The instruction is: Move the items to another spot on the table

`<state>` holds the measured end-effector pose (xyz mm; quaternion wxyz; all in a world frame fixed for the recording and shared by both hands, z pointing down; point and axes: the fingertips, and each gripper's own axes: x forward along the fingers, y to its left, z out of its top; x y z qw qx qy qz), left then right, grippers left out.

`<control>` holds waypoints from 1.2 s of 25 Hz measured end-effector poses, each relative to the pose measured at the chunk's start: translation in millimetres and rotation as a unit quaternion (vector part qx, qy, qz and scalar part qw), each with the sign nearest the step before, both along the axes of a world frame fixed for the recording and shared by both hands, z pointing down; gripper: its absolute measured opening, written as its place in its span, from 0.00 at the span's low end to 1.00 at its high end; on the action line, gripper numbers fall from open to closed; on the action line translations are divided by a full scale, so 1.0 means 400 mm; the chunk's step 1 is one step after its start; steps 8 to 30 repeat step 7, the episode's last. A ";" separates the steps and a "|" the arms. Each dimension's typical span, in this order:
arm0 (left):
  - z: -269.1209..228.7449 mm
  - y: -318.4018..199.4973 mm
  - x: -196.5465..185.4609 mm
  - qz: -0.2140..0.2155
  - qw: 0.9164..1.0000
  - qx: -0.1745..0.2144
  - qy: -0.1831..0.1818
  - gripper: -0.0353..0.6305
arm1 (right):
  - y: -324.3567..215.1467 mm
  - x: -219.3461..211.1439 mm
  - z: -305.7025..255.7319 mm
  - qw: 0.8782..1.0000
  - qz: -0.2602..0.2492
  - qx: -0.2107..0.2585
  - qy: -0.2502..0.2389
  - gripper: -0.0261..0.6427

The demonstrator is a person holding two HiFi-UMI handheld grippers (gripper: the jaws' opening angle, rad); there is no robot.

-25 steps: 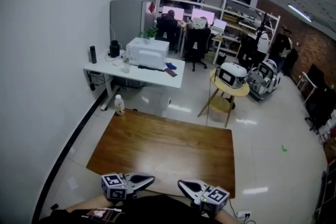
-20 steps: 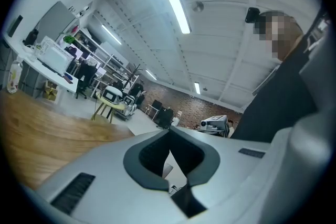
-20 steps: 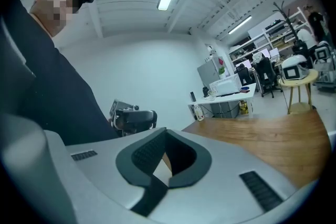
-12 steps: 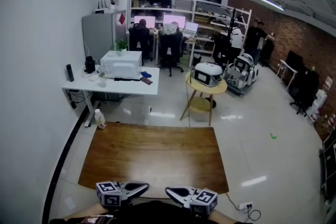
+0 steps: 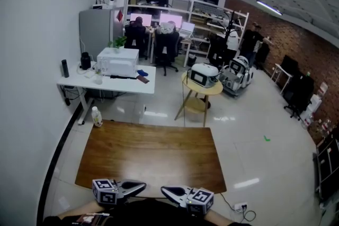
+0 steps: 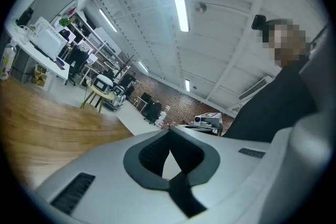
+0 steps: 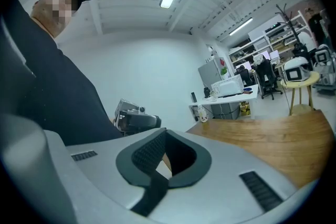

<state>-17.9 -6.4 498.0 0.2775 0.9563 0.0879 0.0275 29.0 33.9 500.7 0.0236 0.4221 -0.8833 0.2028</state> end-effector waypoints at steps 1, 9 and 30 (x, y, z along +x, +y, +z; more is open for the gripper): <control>-0.002 0.001 0.003 0.002 1.000 0.000 0.001 0.04 | -0.001 0.002 -0.001 1.000 0.001 0.001 0.001 0.02; -0.011 0.021 0.008 0.005 1.000 0.005 0.005 0.04 | 0.023 0.022 0.020 1.000 0.003 0.020 0.009 0.02; -0.011 0.021 0.008 0.005 1.000 0.005 0.005 0.04 | 0.023 0.022 0.020 1.000 0.003 0.020 0.009 0.02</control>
